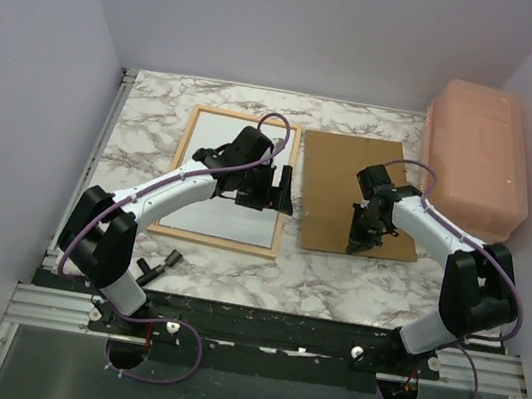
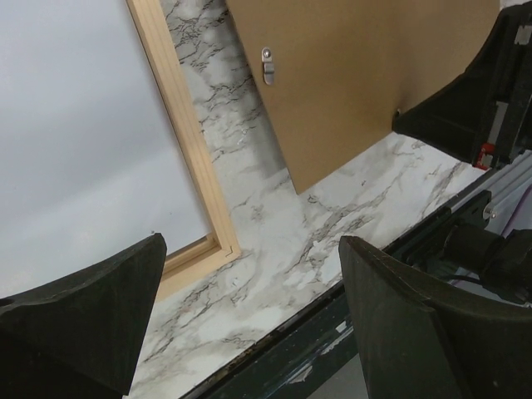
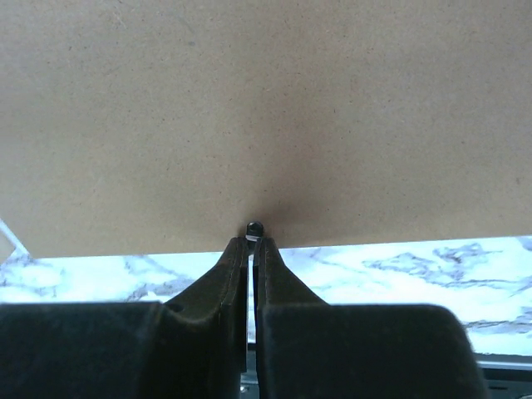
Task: Put the photo into the frame
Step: Move the photo frame item to the center of the board.
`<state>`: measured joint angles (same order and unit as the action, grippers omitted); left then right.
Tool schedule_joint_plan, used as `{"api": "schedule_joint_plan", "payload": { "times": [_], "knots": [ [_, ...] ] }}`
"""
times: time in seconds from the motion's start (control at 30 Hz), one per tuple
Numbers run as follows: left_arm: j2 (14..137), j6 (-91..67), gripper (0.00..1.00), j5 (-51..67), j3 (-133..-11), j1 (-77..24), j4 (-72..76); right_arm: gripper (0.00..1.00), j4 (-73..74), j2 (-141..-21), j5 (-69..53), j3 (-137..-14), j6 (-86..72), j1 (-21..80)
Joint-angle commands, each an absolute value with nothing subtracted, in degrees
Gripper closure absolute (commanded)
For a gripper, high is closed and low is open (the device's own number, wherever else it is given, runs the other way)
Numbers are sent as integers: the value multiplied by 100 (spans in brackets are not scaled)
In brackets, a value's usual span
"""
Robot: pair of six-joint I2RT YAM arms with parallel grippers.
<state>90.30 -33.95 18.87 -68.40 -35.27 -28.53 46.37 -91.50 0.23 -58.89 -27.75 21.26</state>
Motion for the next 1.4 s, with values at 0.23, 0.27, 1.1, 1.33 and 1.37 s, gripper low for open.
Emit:
{"api": "schedule_joint_plan", "payload": {
  "times": [0.23, 0.27, 1.1, 1.33, 1.37],
  "knots": [
    [9028, -3576, 13, 2165, -6784, -3507, -2495, 99, 5088, -8057, -1522, -4939, -2919, 2144],
    [9037, -3586, 13, 2192, -6785, -3502, -2481, 99, 5125, -8007, -1614, -4874, -2907, 2149],
    [9979, -4028, 19, 2488, -7171, -4254, -1967, 16, 4460, -8648, -623, -5631, -2908, 1488],
    [10424, -4161, 18, 2043, -7477, -4588, -2120, 14, 4307, -8736, -30, -5455, -2855, 537],
    [10485, -4173, 18, 1906, -7528, -4626, -2172, 13, 4302, -8745, 180, -5443, -2879, 458]
  ]
}}
